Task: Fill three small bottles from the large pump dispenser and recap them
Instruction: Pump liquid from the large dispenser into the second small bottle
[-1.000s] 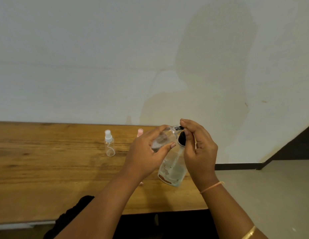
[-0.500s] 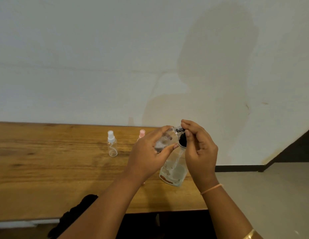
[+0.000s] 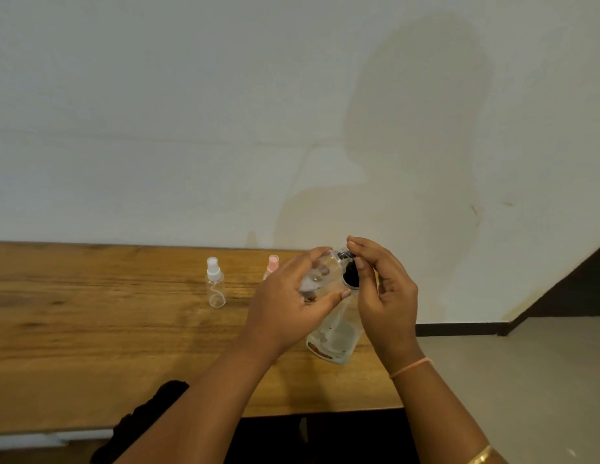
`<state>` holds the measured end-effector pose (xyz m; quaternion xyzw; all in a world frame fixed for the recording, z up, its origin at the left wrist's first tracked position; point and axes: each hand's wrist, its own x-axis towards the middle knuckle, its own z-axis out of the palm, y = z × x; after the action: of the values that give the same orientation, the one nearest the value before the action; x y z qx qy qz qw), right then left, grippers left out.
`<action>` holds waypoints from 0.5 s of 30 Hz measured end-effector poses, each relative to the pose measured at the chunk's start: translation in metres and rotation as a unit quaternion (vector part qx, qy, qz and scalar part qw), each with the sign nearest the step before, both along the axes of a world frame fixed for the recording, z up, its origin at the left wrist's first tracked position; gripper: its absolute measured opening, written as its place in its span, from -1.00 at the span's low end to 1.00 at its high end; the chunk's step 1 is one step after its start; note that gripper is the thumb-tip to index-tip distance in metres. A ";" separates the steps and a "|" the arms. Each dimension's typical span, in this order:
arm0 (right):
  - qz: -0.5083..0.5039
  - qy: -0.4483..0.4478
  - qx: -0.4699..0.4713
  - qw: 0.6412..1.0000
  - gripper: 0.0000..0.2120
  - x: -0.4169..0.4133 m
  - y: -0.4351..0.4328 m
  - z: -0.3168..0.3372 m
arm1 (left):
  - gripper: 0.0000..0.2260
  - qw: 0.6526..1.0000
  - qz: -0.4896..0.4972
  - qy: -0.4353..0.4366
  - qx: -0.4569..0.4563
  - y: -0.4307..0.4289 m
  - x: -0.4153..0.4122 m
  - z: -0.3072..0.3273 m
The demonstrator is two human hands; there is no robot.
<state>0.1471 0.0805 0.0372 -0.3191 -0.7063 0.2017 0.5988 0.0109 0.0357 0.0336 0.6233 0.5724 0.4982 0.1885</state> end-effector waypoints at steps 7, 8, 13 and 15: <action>-0.052 -0.045 0.013 0.998 -0.72 0.000 -0.006 0.004 | -0.62 0.999 -0.001 -0.037 0.007 0.001 0.004 0.003; -0.070 -0.055 0.028 0.996 -0.71 -0.001 -0.007 0.005 | -0.60 0.999 0.000 -0.049 0.013 0.002 0.004 0.004; -0.124 -0.102 0.077 0.984 -0.74 -0.003 -0.002 0.012 | -0.56 0.988 -0.004 -0.151 0.025 0.005 0.001 0.009; -0.129 -0.116 0.080 0.981 -0.75 0.002 -0.002 0.013 | -0.61 0.986 -0.018 -0.161 0.031 0.004 0.001 0.012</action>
<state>0.1496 0.0788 0.0507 -0.3801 -0.7379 0.0268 0.5571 0.0118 0.0400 0.0452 0.5505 0.5078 0.6061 0.2679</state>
